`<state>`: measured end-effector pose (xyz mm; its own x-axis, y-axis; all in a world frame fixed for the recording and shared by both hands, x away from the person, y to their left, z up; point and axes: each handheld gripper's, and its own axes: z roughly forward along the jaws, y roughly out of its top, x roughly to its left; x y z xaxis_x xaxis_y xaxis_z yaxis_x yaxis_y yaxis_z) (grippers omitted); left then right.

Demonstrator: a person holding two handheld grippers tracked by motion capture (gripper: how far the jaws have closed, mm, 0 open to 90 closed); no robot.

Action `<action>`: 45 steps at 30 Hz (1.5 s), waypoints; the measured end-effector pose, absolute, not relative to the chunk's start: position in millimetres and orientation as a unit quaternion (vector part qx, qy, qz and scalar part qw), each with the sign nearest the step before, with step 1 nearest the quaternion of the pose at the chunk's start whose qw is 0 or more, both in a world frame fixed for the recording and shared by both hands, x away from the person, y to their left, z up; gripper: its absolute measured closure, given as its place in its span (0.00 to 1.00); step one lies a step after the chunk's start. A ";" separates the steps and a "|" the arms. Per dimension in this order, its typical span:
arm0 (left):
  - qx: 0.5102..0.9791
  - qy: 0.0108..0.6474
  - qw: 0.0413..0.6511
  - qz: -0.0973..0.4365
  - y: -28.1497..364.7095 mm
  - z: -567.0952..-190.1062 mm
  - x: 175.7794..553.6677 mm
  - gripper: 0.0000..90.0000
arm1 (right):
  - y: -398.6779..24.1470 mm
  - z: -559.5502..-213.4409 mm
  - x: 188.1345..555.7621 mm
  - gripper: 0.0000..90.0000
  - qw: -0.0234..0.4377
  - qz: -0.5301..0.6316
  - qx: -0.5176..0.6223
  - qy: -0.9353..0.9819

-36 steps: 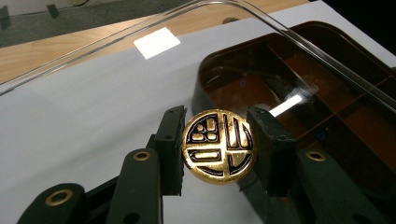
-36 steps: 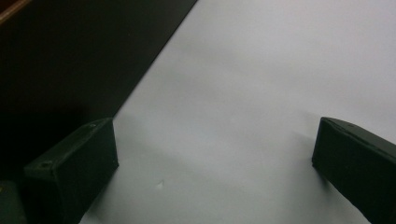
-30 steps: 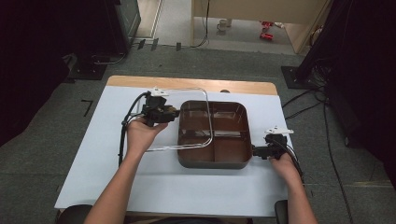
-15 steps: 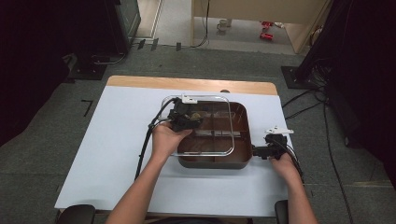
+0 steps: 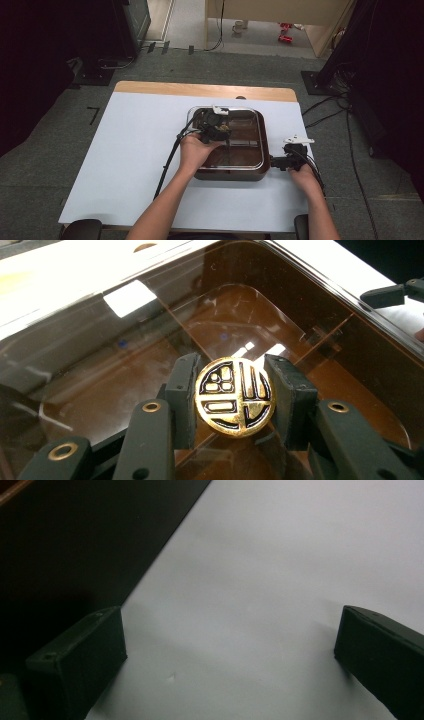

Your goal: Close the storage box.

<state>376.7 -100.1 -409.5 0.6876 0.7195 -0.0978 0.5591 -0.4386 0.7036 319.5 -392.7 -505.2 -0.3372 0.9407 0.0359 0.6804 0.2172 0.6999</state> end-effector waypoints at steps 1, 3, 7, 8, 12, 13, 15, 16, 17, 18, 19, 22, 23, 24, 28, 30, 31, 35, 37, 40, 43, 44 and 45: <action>0.842 0.380 0.366 0.110 -102.2 -410.5 376.6 0.67 | -392.8 -505.2 319.5 0.00 0.204 0.319 0.538 0.753; 0.843 0.380 0.363 0.113 -106.7 -412.9 376.7 0.67 | -392.8 -505.2 319.4 0.00 0.204 0.319 0.538 0.753; 0.849 0.371 0.357 0.118 -115.3 -414.1 374.8 0.67 | -392.8 -505.2 319.5 0.00 0.204 0.319 0.538 0.753; 0.853 0.366 0.352 0.123 -119.5 -415.3 373.8 0.67 | -392.8 -505.2 319.5 0.00 0.204 0.319 0.538 0.753; 0.856 0.361 0.348 0.129 -125.9 -417.1 370.6 0.66 | -392.8 -505.1 319.5 0.00 0.204 0.319 0.538 0.753; 0.856 0.362 0.347 0.128 -126.6 -417.7 370.3 0.66 | -392.8 -505.2 319.5 0.00 0.204 0.319 0.538 0.753; 0.854 0.364 0.346 0.133 -127.1 -418.9 368.5 0.66 | -392.8 -505.2 319.5 0.00 0.204 0.319 0.538 0.753; 0.854 0.369 0.343 0.132 -127.1 -418.8 368.3 0.66 | -392.8 -505.2 319.5 0.00 0.204 0.319 0.538 0.753; 0.853 0.373 0.343 0.128 -126.9 -419.4 368.6 0.66 | -392.9 -505.2 319.5 0.00 0.204 0.319 0.538 0.753; 0.851 0.374 0.347 0.125 -125.8 -419.8 369.0 0.66 | -392.9 -505.2 319.5 0.00 0.204 0.319 0.538 0.753; 0.851 0.374 0.347 0.124 -125.7 -419.9 368.9 0.66 | -392.9 -505.2 319.5 0.00 0.204 0.319 0.538 0.753; 0.851 0.370 0.351 0.126 -125.2 -420.9 368.7 0.66 | -392.8 -505.2 319.5 0.00 0.204 0.319 0.538 0.753; 0.851 0.369 0.352 0.126 -125.0 -421.3 368.9 0.66 | -392.8 -505.2 319.5 0.00 0.204 0.319 0.538 0.753; 0.851 0.368 0.353 0.125 -124.8 -421.3 369.0 0.66 | -392.8 -505.2 319.5 0.00 0.204 0.319 0.538 0.753; 0.851 0.367 0.360 0.108 -122.4 -421.1 371.3 0.65 | -392.8 -505.2 319.5 0.00 0.204 0.319 0.538 0.753; 0.847 0.368 0.371 0.099 -120.0 -419.5 372.7 0.60 | -392.8 -505.2 319.5 0.00 0.204 0.319 0.538 0.753; 0.847 0.365 0.374 0.101 -119.0 -418.6 372.6 0.59 | -392.8 -505.2 319.4 0.00 0.204 0.319 0.538 0.753; 0.846 0.351 0.389 0.102 -113.9 -414.8 372.7 0.48 | -392.8 -505.2 319.4 0.00 0.204 0.319 0.538 0.753; 0.846 0.341 0.396 0.105 -110.6 -411.7 371.7 0.43 | -392.9 -505.2 319.4 0.00 0.204 0.319 0.538 0.753; 0.860 0.312 0.380 0.134 -104.3 -408.3 368.3 0.37 | -392.9 -505.3 319.4 0.00 0.205 0.319 0.537 0.753; 0.873 0.281 0.382 0.117 -94.0 -403.8 367.1 0.29 | -392.9 -505.3 319.4 0.00 0.204 0.319 0.537 0.753; 0.871 0.278 0.390 0.108 -88.2 -401.0 366.7 0.29 | -392.9 -505.3 319.4 0.00 0.205 0.319 0.537 0.753; 0.868 0.282 0.397 0.100 -83.4 -398.7 366.7 0.29 | -392.9 -505.3 319.4 0.00 0.205 0.319 0.537 0.753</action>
